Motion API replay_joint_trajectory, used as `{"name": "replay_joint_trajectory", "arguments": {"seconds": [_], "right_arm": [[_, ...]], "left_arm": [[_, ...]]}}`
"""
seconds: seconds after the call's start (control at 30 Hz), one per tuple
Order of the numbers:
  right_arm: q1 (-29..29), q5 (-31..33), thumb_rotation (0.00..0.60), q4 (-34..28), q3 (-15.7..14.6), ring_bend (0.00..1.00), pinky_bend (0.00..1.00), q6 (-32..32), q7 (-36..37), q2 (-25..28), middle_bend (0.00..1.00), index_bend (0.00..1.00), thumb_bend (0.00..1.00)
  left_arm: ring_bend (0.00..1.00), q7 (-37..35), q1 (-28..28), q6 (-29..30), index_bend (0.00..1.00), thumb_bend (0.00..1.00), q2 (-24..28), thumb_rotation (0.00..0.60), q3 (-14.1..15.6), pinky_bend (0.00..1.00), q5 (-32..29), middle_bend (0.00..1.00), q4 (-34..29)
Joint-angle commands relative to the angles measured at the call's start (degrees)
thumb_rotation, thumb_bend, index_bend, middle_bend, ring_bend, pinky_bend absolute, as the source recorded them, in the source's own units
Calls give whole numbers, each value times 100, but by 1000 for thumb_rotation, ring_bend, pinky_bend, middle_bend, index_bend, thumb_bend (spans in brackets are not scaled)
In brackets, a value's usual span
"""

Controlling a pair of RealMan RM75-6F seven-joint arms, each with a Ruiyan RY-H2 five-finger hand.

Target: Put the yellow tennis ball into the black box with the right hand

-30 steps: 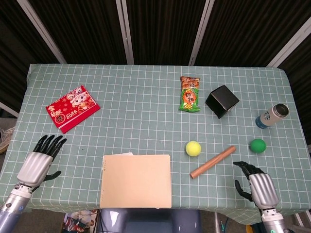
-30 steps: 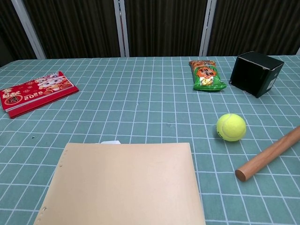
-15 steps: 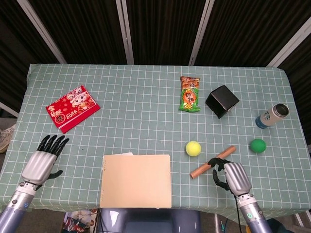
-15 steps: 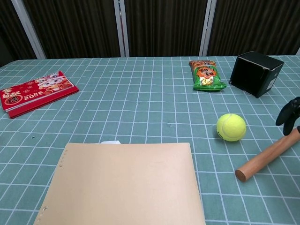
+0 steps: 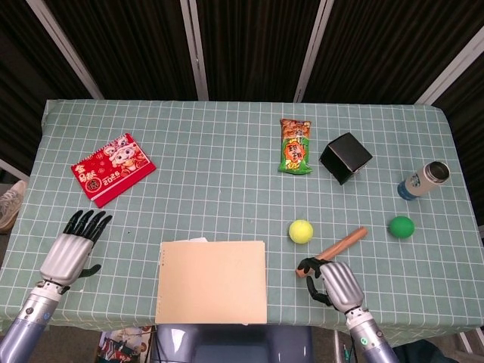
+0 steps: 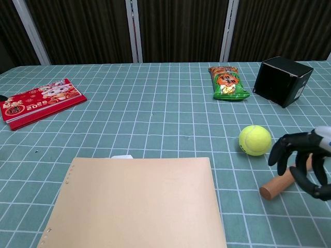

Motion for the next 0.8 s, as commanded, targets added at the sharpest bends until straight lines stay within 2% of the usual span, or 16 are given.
{"name": "replay_joint_trajectory", "arguments": {"seconds": [0.03,0.37,0.8], "right_arm": [[170,284,600,138,118,532,622,-240,-364,-299,472,401,638],[616,1057,600,680,635,531,622,-647,-711,-839,473,402,638],[958,1607,600,1257,955,531,623,-852,-602,-1205,473,401,638]], "left_arm": [[0,15,-15,-21,0,70,-16,600,-15,0,-43,43,16],[0,79,-101,-192,0,71,-85,600,-89,0,-316,44,101],[0,129,-219,-397,0,72,-156,600,-162,0,-626,44,209]]}}
